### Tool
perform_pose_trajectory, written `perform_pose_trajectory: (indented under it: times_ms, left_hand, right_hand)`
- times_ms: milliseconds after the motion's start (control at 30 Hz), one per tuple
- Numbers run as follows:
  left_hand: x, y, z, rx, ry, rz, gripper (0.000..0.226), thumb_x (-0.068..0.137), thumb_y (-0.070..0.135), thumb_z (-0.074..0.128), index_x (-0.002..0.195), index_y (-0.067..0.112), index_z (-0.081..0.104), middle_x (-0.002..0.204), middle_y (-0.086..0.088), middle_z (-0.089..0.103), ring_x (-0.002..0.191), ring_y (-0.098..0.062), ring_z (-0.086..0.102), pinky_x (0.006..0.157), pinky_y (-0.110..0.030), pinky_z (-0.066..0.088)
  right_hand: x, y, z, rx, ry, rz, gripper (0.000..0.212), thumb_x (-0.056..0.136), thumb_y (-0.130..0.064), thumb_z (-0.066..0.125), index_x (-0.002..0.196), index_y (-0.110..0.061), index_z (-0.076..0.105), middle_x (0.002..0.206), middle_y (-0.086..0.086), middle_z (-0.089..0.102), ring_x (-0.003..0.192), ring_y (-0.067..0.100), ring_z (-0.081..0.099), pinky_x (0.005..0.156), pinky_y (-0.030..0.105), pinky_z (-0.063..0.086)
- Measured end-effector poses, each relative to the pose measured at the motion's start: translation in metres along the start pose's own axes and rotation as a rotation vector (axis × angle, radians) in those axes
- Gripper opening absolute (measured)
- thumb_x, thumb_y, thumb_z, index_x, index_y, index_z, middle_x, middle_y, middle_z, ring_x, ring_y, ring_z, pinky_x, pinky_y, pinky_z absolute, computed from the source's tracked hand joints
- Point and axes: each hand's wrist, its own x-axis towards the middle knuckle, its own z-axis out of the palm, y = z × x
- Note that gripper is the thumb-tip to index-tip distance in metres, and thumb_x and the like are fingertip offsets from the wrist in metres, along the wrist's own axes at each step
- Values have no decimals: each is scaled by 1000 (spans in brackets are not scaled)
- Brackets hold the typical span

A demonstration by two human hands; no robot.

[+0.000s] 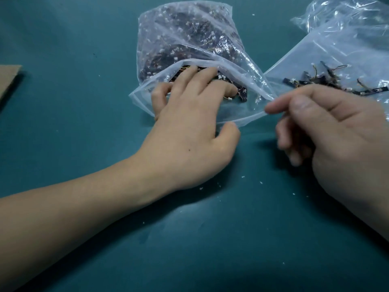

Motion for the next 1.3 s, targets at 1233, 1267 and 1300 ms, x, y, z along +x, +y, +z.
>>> perform_pose_trajectory:
  times_ms: [1233,1267,1300]
  left_hand:
    - [6,-6,2,-691,335,51,12,105,13,55,103,16,67,71,12,72,68,-4,70,64,-17,49]
    - [5,-5,1,-681,325,77,13,105,13,54,102,15,66,65,14,66,60,-5,64,61,-16,44]
    - [4,-5,0,-673,300,115,13,105,11,52,101,14,65,61,18,60,56,-4,57,59,-16,40]
  right_hand:
    - [-3,-3,4,-200,-108,24,33,91,-48,61,121,-35,65,68,3,70,49,19,59,52,29,49]
    - [-4,-3,4,-186,-107,22,32,92,-48,60,121,-35,65,68,3,70,48,18,59,51,28,49]
    - [-4,-3,4,-167,-105,22,31,93,-47,59,119,-33,66,67,3,70,46,18,58,50,26,47]
